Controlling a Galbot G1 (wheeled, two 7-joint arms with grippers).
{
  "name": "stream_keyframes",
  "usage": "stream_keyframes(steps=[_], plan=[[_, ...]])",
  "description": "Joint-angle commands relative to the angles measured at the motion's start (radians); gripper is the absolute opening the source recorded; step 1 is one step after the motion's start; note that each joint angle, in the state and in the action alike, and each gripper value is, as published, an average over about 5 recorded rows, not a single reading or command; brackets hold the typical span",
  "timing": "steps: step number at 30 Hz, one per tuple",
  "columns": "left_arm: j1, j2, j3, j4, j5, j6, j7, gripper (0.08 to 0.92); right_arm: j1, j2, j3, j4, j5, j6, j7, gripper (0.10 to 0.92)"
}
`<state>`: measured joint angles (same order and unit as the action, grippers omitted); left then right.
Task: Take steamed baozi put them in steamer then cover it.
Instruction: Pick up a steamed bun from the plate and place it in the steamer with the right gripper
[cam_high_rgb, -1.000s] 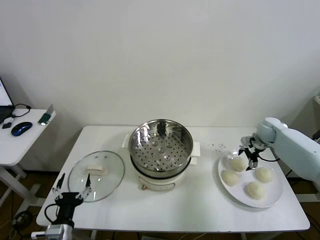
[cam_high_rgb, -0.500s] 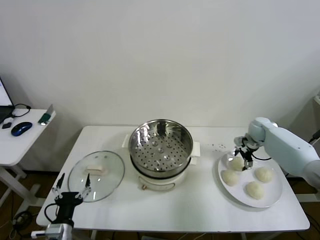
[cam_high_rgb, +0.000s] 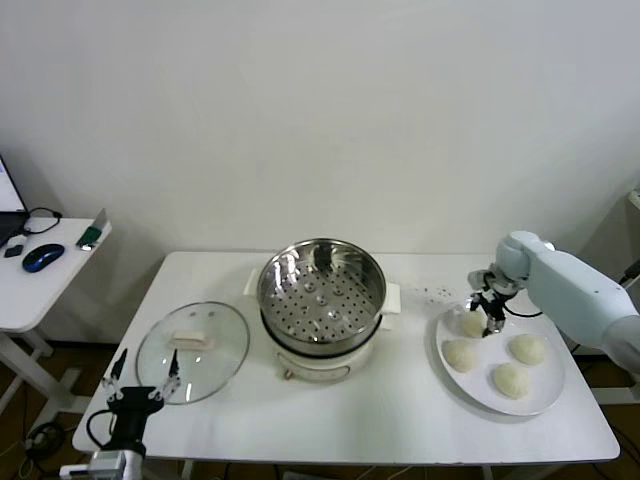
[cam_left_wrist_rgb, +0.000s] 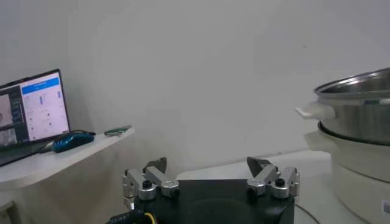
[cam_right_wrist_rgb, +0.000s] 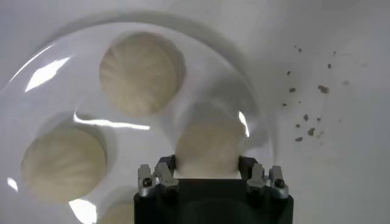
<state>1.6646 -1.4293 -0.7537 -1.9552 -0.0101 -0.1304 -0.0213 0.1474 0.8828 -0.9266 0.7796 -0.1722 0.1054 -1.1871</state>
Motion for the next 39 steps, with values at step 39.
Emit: stream_keyframes(steps=[39], plan=[[0.059,0.019,-0.003,-0.020,0.000,-0.003,-0.025,0.823,0.270,0.672,-0.123,0.092,-0.459,0.667,-0.004,0.712]])
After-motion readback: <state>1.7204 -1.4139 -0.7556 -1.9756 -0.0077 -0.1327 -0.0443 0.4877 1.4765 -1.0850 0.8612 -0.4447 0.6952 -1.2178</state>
